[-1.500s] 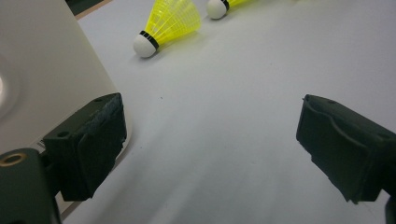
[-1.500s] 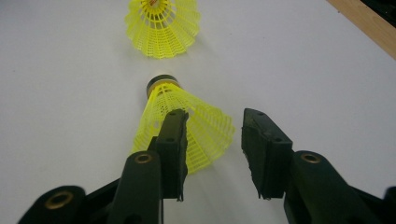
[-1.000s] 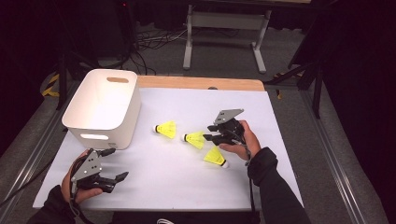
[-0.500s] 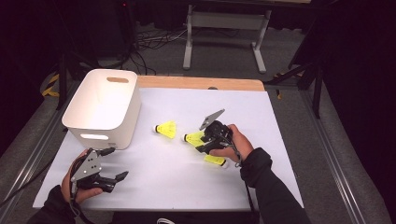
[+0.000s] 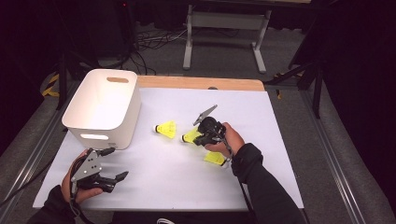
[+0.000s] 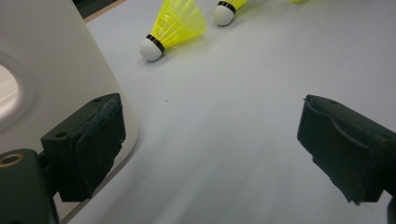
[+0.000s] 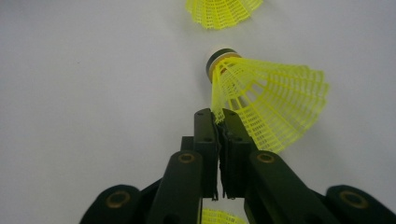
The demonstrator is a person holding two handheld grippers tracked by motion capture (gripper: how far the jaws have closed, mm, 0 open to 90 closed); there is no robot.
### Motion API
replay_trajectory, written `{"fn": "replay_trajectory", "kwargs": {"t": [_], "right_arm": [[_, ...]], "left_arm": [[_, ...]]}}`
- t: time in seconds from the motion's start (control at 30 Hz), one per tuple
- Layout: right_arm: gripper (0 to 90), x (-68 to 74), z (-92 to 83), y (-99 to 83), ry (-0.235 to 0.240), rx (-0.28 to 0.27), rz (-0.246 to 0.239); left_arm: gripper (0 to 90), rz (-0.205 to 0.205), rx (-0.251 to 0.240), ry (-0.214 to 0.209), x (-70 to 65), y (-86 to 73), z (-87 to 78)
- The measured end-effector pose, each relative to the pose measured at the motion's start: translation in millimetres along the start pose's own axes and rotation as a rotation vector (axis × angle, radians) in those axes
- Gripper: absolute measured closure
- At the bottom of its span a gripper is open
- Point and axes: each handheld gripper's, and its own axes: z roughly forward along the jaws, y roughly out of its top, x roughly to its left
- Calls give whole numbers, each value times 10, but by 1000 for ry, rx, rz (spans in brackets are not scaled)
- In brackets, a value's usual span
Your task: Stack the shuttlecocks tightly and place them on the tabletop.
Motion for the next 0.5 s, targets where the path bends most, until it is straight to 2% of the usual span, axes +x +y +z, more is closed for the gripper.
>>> {"fn": "replay_trajectory", "kwargs": {"t": [0.5], "right_arm": [[900, -30, -79, 161, -56, -131, -13]], "left_arm": [[85, 0, 0, -3, -3, 0, 5]]}}
